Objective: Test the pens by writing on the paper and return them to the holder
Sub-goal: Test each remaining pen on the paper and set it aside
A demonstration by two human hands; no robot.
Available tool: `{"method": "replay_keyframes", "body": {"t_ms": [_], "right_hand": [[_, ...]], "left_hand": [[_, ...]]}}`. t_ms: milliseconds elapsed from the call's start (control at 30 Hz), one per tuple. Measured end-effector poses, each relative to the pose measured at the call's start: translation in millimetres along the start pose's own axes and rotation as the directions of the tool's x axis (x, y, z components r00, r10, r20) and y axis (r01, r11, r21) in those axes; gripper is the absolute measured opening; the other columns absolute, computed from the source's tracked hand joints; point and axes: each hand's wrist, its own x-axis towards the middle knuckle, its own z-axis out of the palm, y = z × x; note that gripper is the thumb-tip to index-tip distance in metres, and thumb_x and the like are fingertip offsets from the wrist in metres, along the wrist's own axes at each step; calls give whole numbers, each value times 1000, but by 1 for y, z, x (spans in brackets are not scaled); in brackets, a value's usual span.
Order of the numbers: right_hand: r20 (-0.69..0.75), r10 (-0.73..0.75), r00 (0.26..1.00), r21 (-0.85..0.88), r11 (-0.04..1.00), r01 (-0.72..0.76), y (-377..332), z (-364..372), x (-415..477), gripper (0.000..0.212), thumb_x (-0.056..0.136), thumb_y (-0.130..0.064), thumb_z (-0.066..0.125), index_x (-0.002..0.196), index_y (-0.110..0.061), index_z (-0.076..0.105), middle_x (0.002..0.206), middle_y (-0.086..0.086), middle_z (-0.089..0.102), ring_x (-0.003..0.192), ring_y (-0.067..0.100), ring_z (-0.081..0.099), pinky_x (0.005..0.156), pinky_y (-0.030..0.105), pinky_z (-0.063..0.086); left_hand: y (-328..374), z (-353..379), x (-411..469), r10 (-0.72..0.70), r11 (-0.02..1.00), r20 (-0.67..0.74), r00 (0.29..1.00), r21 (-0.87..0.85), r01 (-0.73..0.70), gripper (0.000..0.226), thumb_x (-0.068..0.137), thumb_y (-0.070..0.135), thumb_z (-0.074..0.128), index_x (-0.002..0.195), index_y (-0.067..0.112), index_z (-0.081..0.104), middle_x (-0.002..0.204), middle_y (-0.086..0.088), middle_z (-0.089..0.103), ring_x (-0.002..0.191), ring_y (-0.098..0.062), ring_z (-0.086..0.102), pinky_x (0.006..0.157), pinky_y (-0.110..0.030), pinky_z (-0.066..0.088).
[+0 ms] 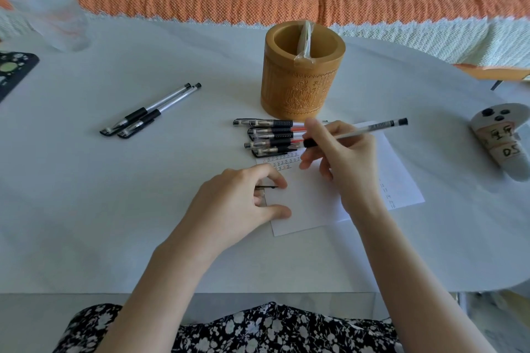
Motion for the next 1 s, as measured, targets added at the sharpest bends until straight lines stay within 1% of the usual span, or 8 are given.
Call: {"method": "replay_keyframes", "body": {"t_ms": [67, 133, 300, 367, 500, 667, 800, 1000], "right_hand": [[-42, -15, 999, -66, 998, 12, 3, 0, 0, 38, 80, -26, 74, 51, -15, 53, 46, 5, 55, 42, 9, 47, 48, 17, 34], [-69, -15, 998, -120, 993, 7, 6, 0, 0, 44, 77, -28, 77, 50, -13, 46, 41, 1, 48, 40, 8, 42, 47, 15, 34], [-122, -67, 990, -238, 971, 36, 12, 4, 2, 49, 80, -27, 73, 46, -17, 38, 37, -10, 40, 42, 6, 37, 48, 18, 31], [-133, -94, 987, -271, 961, 55, 14, 6, 2, 44, 81, -20, 68, 49, -15, 38, 39, -11, 38, 45, 6, 35, 47, 17, 29], [-145, -127, 981, -313, 947, 76, 17, 10, 2, 35, 80, -13, 62, 56, -7, 37, 49, -4, 31, 51, 8, 29, 48, 22, 25], [-151, -147, 978, -327, 941, 91, 21, 11, 3, 33, 79, -10, 60, 56, -8, 36, 41, -9, 29, 50, 7, 27, 46, 19, 23], [-144, -155, 977, -336, 937, 99, 21, 12, 1, 32, 79, -9, 59, 59, 2, 38, 46, -7, 29, 51, 7, 26, 46, 21, 22], [-140, -137, 981, -327, 941, 85, 22, 12, 2, 31, 80, -10, 60, 58, -8, 39, 40, -9, 29, 47, 7, 26, 45, 19, 22]], "left_hand": [[0, 0, 0, -11, 1000, 2, 1000, 8, 11, 32, 66, 51, 76, 91, 43, 58, 60, 13, 53, 55, 11, 52, 58, -18, 38], [0, 0, 0, -20, 1000, 6, 1000, 13, 20, 33, 66, 51, 75, 92, 44, 58, 67, 13, 57, 59, 13, 53, 62, -15, 40], [1, 0, -1, -25, 1000, 5, 1000, 11, 25, 33, 66, 50, 76, 92, 43, 58, 70, 12, 58, 71, 10, 57, 67, -15, 40], [2, 0, -1, -21, 1000, -1, 1000, 14, 21, 32, 66, 50, 76, 91, 43, 58, 62, 11, 53, 65, 8, 55, 63, -15, 39], [1, 1, -1, -19, 1000, -15, 1000, 12, 19, 33, 66, 50, 76, 92, 42, 58, 59, 13, 52, 60, 9, 52, 61, -13, 38], [1, 2, -1, -7, 1000, -15, 1000, -2, 7, 31, 66, 48, 77, 90, 41, 58, 51, 12, 43, 52, 10, 47, 58, -19, 34], [1, 2, -1, -8, 1000, -13, 1000, -1, 8, 31, 66, 48, 77, 91, 41, 58, 53, 12, 44, 53, 10, 48, 57, -16, 34], [-1, 3, 0, 8, 1000, -12, 1000, 1, -8, 31, 66, 47, 77, 89, 40, 58, 50, 11, 40, 49, 12, 44, 56, -19, 31]]}}
